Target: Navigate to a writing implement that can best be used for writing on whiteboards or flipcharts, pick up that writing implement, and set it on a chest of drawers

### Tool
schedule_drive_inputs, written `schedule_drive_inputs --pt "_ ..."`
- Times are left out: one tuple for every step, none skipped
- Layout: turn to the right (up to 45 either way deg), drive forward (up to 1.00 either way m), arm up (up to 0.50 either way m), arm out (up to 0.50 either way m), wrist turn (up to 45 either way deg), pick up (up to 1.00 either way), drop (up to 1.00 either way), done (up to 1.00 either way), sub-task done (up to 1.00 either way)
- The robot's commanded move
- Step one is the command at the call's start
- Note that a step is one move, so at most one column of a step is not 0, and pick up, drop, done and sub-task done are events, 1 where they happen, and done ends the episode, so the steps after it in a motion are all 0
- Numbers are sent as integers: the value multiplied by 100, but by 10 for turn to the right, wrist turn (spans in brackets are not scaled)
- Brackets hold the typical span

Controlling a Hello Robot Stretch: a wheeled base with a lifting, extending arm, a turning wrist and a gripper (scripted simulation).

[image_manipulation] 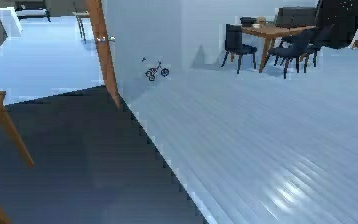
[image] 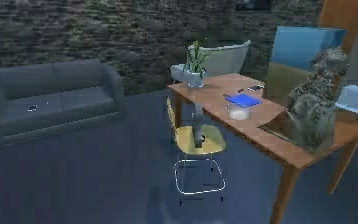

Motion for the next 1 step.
schedule_drive_inputs --pt "390 0 0 0 0 0 0 0 0"
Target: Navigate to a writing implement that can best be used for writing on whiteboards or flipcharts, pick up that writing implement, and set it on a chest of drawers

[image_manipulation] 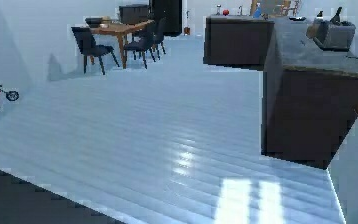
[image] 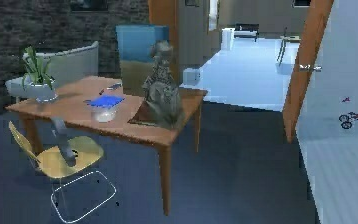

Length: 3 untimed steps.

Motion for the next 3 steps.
schedule_drive_inputs --pt "0 45 0 0 0 0 0 0 0" --pt "-450 0 0 0 0 0 0 0 0" --pt "-450 0 0 0 0 0 0 0 0"
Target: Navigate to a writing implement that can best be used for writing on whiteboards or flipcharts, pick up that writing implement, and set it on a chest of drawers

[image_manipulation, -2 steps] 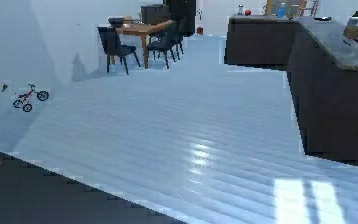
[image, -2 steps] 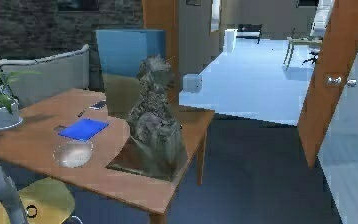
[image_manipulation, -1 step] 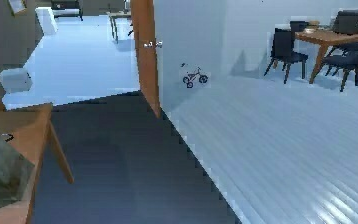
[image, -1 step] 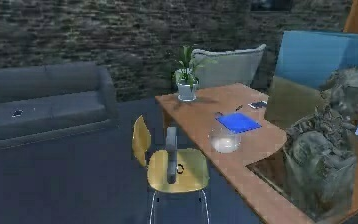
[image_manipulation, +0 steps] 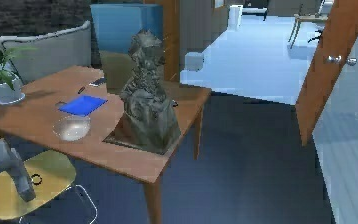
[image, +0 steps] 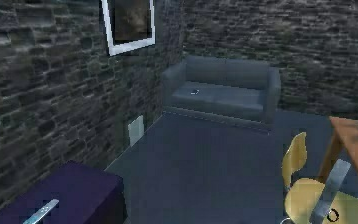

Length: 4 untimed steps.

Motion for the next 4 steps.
schedule_drive_inputs --pt "-420 0 0 0 0 0 0 0 0" --pt "450 0 0 0 0 0 0 0 0" --pt "240 0 0 0 0 0 0 0 0" --pt "0 45 0 0 0 0 0 0 0"
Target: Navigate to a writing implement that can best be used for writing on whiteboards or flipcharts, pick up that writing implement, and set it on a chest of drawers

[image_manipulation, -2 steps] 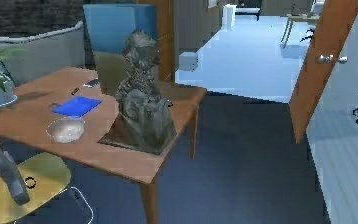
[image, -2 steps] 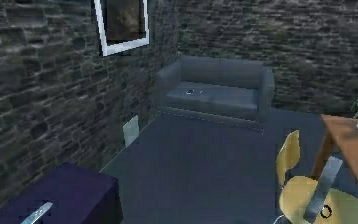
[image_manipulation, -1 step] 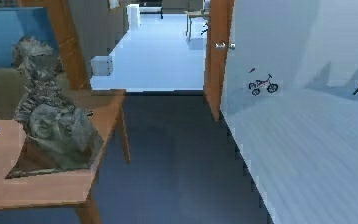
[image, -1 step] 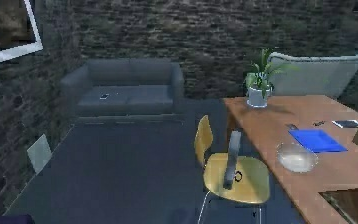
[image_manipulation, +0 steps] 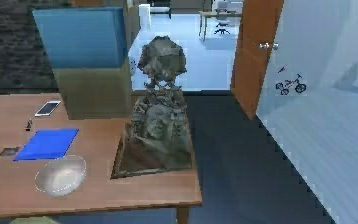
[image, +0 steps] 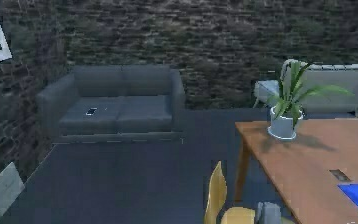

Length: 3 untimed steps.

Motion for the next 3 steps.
schedule_drive_inputs --pt "-450 0 0 0 0 0 0 0 0" --pt "-150 0 0 0 0 0 0 0 0" --pt "0 0 50 0 0 0 0 0 0"
